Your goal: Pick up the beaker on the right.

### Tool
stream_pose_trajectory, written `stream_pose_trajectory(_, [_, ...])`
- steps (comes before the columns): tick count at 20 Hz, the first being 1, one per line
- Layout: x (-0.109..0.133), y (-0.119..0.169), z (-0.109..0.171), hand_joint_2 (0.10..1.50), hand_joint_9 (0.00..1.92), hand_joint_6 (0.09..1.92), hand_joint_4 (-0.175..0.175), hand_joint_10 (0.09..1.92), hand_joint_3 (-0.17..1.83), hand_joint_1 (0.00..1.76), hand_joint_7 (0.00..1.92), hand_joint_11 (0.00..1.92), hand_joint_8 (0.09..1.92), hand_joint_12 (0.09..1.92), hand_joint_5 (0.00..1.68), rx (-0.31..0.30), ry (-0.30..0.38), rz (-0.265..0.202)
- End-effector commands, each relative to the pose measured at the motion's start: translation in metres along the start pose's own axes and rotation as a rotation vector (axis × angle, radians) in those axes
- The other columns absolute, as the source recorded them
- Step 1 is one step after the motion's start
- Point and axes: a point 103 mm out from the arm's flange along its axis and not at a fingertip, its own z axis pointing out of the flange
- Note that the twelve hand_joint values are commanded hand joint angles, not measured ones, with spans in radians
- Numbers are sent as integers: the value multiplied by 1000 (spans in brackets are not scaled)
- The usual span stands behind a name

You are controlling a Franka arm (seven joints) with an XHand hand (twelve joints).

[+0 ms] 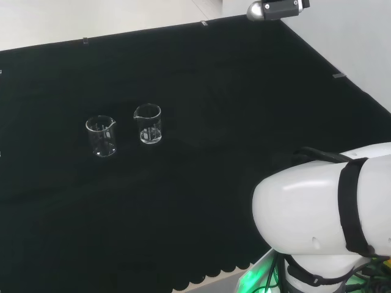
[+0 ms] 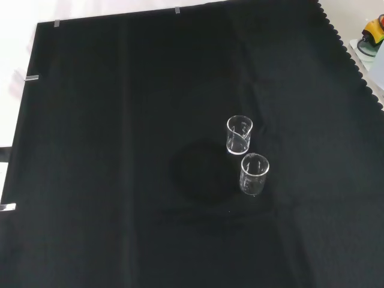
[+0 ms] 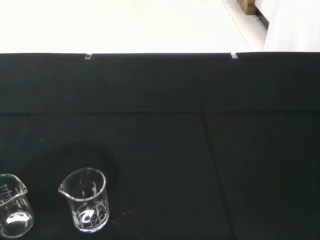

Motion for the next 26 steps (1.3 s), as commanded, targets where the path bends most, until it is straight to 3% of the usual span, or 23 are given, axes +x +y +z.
stream_pose_trajectory(1, [0,0,0,1118,0,87,-34,366,812,19,0,0,168,480,5,-4,-6,1])
stream_pose_trajectory(14, [-4,1,0,1165,0,87,-38,350,743,0,3,0,141,427,30,-1,-27,26])
stream_pose_trajectory(26, [-9,22,39,1168,0,87,-41,369,732,0,10,0,153,424,46,38,-9,57])
